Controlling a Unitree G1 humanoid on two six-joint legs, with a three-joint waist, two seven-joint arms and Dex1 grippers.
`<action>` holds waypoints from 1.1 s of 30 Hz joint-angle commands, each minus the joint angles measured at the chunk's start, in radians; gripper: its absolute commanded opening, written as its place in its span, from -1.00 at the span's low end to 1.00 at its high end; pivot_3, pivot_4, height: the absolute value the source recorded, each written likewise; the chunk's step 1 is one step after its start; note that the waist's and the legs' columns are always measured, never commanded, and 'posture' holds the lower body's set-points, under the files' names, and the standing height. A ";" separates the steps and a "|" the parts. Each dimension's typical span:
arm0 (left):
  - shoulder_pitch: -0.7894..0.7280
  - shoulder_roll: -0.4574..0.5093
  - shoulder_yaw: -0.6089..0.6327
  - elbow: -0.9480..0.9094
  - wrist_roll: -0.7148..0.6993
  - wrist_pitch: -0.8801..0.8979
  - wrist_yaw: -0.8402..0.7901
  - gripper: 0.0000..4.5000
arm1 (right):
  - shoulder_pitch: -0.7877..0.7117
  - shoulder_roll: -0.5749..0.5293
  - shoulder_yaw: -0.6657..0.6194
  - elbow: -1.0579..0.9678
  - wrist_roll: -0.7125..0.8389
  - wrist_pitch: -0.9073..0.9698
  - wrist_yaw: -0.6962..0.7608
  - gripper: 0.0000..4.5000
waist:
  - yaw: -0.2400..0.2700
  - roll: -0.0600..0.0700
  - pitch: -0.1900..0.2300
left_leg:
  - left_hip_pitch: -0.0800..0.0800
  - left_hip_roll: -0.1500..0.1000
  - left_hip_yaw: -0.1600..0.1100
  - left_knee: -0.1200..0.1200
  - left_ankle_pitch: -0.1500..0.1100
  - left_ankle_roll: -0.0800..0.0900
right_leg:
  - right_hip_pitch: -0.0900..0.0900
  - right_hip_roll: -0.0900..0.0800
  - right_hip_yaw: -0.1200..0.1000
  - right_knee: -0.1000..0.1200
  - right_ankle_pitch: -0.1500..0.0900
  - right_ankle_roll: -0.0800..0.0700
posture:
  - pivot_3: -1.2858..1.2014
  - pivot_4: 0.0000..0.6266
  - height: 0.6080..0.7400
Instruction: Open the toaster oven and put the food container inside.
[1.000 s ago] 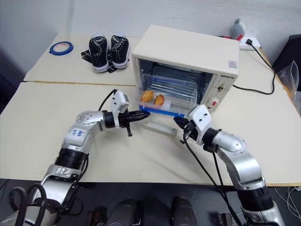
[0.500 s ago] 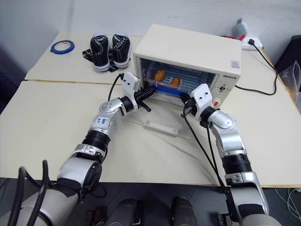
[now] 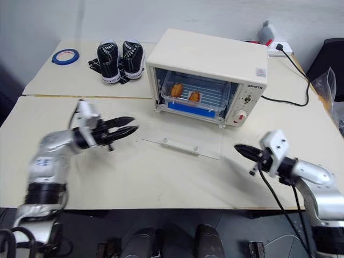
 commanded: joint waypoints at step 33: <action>0.112 -0.015 0.064 -0.075 -0.019 -0.116 0.023 1.00 | -0.287 0.127 -0.071 -0.050 0.255 -0.027 0.080 -0.62 | 0.003 0.003 0.001 | -0.001 0.000 0.000 -0.001 0.000 0.000 | -0.002 -0.001 0.001 -0.001 0.000 0.000 | 0.03 -0.52 1.00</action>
